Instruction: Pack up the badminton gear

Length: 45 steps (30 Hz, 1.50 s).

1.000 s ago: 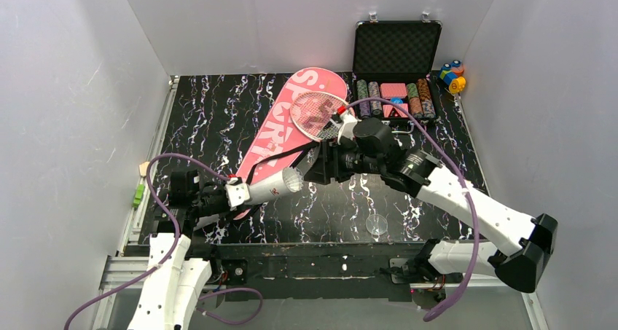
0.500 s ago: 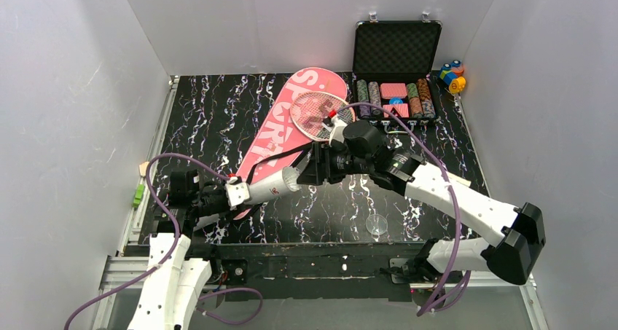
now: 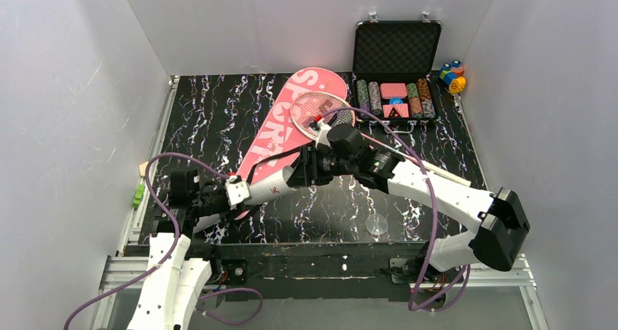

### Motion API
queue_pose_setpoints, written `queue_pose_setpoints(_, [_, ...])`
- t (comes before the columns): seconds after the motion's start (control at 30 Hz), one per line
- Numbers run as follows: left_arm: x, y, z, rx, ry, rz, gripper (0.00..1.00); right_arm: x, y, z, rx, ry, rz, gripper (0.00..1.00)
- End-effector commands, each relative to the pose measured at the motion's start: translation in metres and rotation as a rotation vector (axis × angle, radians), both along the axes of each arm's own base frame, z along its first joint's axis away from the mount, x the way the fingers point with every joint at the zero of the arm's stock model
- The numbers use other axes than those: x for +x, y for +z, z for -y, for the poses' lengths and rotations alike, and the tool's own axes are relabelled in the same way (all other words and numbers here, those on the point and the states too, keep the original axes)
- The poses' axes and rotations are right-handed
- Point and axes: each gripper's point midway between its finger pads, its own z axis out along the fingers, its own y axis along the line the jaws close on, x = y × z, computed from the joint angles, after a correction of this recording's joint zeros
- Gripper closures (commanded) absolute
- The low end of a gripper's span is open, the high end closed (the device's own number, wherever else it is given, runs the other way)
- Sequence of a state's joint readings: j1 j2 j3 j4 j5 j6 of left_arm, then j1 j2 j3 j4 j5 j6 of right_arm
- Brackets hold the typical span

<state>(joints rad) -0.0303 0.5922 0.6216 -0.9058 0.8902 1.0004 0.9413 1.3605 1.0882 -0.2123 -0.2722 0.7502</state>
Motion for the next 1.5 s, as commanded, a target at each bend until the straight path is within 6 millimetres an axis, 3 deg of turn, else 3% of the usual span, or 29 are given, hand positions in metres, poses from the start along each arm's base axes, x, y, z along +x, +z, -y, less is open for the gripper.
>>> queue_pose_setpoints(0.0, [-0.012,0.025,0.016,-0.115,-0.051,-0.024,0.94,-0.002,-0.005,-0.015,0.010,0.030,-0.022,0.44])
queue_pose_setpoints(0.2, [-0.013,0.025,0.017,-0.122,-0.051,-0.027,0.93,-0.003,-0.007,-0.031,0.013,0.053,-0.041,0.44])
queue_pose_setpoints(0.33, [-0.012,0.017,0.015,-0.105,-0.047,-0.033,0.93,0.000,0.009,-0.028,0.032,0.032,-0.007,0.39])
queue_pose_setpoints(0.43, [-0.010,0.010,0.013,-0.086,-0.041,-0.037,0.94,0.008,0.030,-0.007,0.028,-0.038,0.059,0.34])
queue_pose_setpoints(0.57, [-0.009,0.004,0.011,-0.075,-0.041,-0.043,0.94,0.015,0.057,0.039,0.041,-0.141,0.115,0.31])
queue_pose_setpoints(0.67, [-0.008,0.001,0.011,-0.068,-0.039,-0.046,0.94,0.019,0.057,0.081,-0.001,-0.241,0.150,0.29])
queue_pose_setpoints(0.8, [-0.009,-0.001,0.010,-0.065,-0.037,-0.046,0.94,0.020,0.022,0.134,-0.119,-0.382,0.122,0.27])
queue_pose_setpoints(1.03, [-0.008,0.004,0.011,-0.070,-0.039,-0.034,0.94,-0.005,-0.096,0.204,-0.468,-0.605,-0.095,0.29])
queue_pose_setpoints(1.17, [-0.007,0.007,0.011,-0.073,-0.038,-0.026,0.94,-0.015,-0.129,0.213,-0.549,-0.630,-0.173,0.31])
queue_pose_setpoints(1.47, [-0.010,0.008,0.012,-0.081,-0.037,-0.022,0.93,-0.015,-0.161,0.215,-0.661,-0.641,-0.220,0.36])
